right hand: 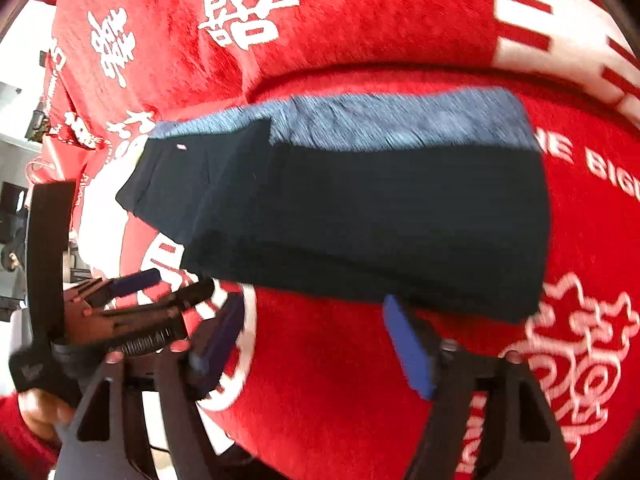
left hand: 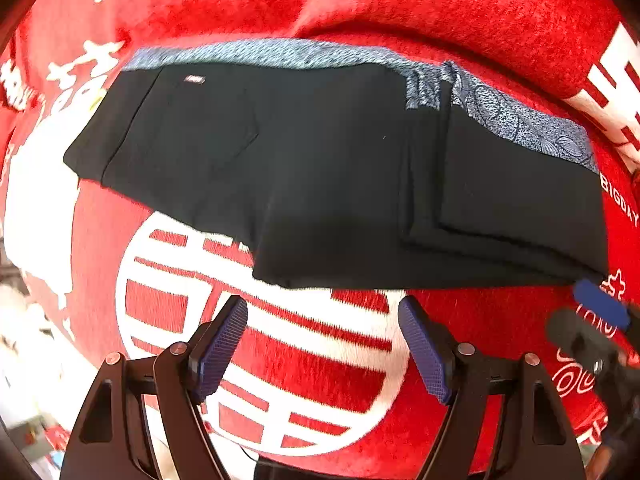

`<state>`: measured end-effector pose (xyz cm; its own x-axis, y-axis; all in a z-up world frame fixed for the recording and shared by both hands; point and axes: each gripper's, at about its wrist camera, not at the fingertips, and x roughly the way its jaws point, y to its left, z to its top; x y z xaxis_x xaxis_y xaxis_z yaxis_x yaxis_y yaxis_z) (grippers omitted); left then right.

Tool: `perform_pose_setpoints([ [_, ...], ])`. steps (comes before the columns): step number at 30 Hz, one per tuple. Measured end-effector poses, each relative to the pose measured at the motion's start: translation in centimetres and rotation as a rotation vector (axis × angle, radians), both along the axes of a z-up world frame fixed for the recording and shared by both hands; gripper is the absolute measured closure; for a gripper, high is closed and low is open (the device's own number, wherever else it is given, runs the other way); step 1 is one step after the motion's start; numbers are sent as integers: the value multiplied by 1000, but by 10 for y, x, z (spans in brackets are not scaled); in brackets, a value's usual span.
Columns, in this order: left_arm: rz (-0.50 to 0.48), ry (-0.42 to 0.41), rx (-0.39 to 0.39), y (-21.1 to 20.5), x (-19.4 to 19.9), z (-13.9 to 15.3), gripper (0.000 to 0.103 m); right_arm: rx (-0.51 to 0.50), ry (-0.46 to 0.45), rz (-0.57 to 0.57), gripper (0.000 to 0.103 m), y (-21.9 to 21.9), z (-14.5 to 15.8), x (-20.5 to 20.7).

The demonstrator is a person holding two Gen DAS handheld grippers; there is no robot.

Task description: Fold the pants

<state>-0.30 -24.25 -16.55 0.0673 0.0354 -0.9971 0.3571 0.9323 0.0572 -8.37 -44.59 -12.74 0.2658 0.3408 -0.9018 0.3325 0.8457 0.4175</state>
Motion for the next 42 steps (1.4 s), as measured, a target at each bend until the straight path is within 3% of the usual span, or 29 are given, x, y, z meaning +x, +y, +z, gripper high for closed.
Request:
perform_pose_setpoints([
  [6,34,-4,-13,2,-14,8,24,-1,68,-18,24,1,-1,-29],
  [16,-28,36,-37,33,4,-4,24,-47,140,-122,24,21,-5,-36],
  [26,-43,28,-45,101,63,0,24,-59,152,-211,24,88,3,13],
  [33,20,37,-76,145,98,-9,24,-118,157,-120,24,132,3,62],
  [42,126,38,-127,188,140,-22,24,-189,167,-31,24,147,-9,111],
])
